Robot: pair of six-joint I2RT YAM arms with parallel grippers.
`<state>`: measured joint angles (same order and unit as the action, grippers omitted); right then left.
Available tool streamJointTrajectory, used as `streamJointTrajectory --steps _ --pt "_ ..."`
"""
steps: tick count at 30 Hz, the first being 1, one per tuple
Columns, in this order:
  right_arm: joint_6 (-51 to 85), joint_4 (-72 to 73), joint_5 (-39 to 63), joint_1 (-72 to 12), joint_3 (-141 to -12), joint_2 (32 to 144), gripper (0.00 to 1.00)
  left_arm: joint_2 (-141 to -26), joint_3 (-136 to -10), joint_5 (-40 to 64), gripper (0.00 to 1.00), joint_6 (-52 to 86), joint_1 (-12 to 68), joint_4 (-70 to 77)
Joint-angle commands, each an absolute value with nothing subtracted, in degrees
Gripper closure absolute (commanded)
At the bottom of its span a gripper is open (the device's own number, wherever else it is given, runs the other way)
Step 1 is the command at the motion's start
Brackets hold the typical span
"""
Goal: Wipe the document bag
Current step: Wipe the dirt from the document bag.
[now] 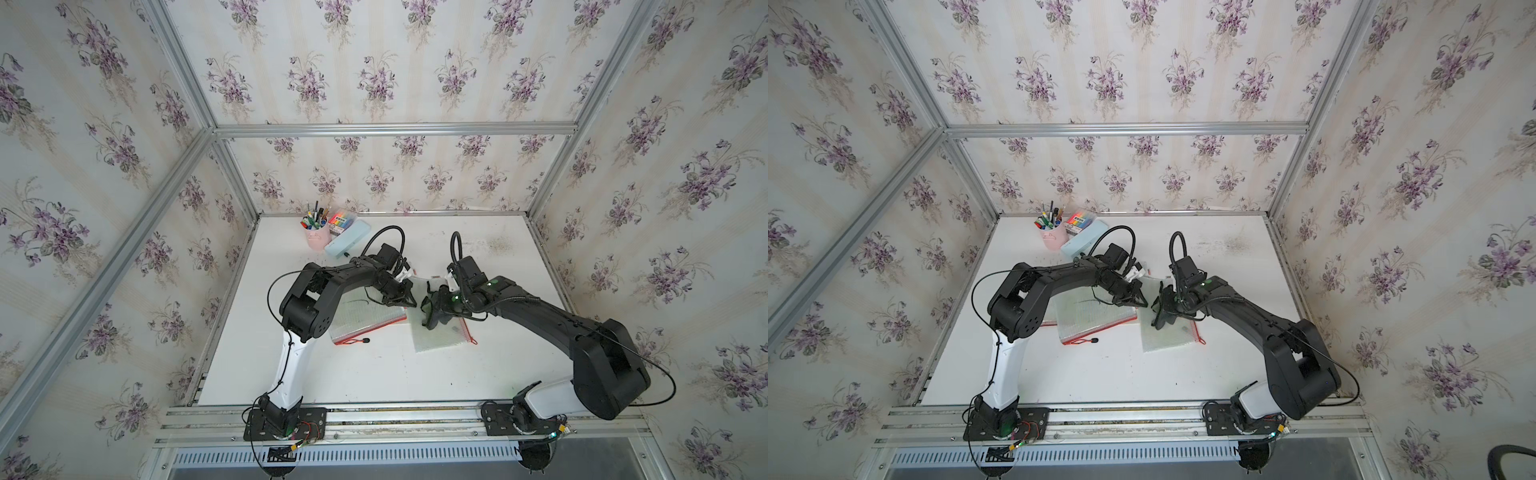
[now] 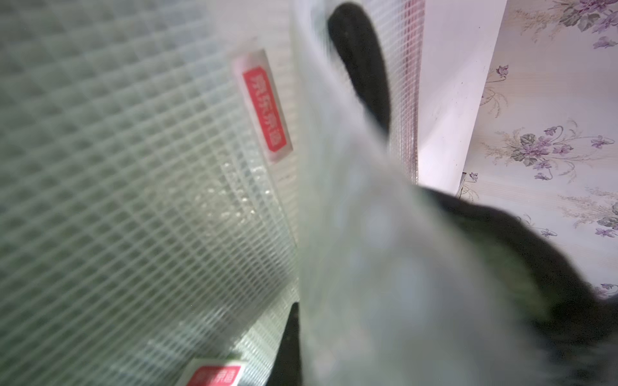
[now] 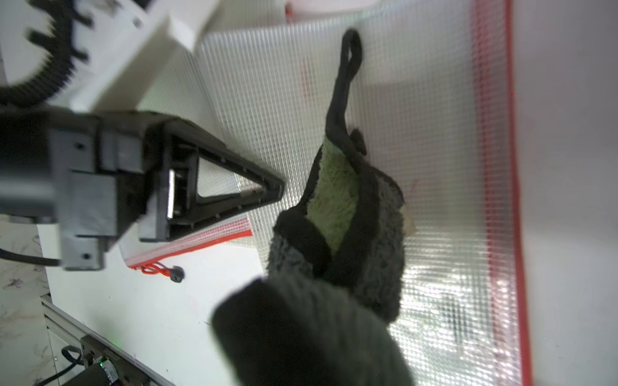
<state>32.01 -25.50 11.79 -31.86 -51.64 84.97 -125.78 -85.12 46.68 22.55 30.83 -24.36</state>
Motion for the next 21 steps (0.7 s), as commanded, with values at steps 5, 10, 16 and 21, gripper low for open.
streamJointTrajectory --steps 5,10,16,21 --pt "29.8 -14.4 5.9 -35.4 -51.2 89.6 0.41 -126.5 -85.3 47.1 1.00 21.7 30.8 -25.1" --pt "26.4 -16.9 -0.2 -38.5 -54.2 95.3 0.40 -126.0 -84.7 46.7 1.00 21.6 30.8 -25.1" --pt "24.6 -20.1 -4.8 -40.0 -52.4 98.4 0.57 -125.9 -84.3 46.7 1.00 21.7 30.8 -24.7" --pt "26.3 -21.6 -9.0 -39.9 -48.3 97.0 0.75 -126.1 -84.4 46.6 1.00 21.5 30.8 -24.9"
